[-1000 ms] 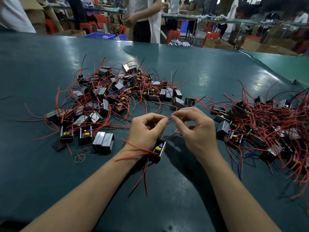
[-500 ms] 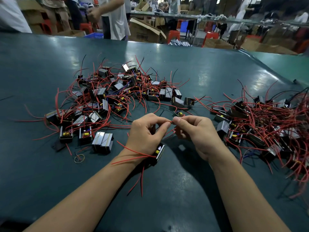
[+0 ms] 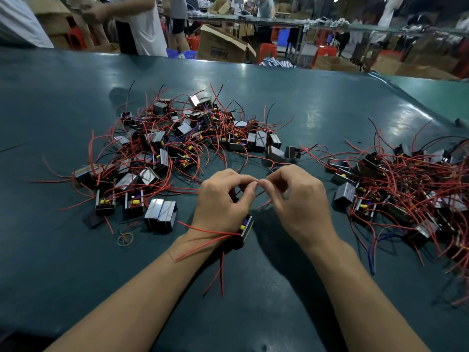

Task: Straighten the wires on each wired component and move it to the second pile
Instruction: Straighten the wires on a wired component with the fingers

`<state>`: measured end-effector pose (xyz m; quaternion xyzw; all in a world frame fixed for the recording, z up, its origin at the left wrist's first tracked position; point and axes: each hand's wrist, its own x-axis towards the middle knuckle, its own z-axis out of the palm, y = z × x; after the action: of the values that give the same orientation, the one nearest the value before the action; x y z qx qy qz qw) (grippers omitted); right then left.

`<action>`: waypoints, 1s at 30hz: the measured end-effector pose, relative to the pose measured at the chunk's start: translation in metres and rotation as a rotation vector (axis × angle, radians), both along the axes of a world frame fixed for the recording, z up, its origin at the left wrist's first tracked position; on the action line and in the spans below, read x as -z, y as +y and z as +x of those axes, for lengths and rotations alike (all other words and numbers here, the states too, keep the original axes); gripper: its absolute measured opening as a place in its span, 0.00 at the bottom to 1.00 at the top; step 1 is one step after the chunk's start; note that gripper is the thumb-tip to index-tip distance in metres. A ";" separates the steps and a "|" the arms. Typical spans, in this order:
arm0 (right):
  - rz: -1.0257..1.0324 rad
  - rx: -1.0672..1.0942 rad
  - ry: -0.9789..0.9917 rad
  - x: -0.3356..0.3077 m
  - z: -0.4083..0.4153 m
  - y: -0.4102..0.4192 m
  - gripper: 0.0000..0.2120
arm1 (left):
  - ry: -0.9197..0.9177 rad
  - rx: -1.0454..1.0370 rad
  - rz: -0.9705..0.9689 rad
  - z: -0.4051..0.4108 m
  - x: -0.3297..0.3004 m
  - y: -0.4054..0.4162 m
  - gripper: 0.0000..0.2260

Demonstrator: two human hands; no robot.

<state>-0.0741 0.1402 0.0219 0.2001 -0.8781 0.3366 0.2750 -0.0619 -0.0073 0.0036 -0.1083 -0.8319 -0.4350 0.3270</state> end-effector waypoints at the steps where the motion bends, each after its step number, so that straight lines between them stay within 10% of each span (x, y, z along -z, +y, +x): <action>1: 0.014 -0.039 -0.008 -0.002 -0.002 0.005 0.06 | -0.016 0.002 0.020 0.000 0.000 0.000 0.02; 4: 0.083 -0.078 -0.005 -0.002 -0.007 0.015 0.19 | -0.037 0.032 0.043 0.001 -0.002 0.000 0.02; 16: 0.006 -0.220 -0.012 -0.002 -0.009 0.021 0.07 | -0.053 0.141 0.073 0.003 -0.002 -0.002 0.02; 23: -0.942 -0.167 -0.929 -0.006 -0.008 0.005 0.16 | 0.005 0.146 0.056 0.001 0.000 0.004 0.03; 30: 0.004 0.152 -0.037 0.010 0.000 -0.007 0.16 | -0.047 0.035 0.090 -0.003 0.004 0.003 0.02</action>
<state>-0.0736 0.1330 0.0124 0.1270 -0.8963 0.3167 0.2832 -0.0647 -0.0039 -0.0007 -0.0979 -0.8169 -0.4801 0.3044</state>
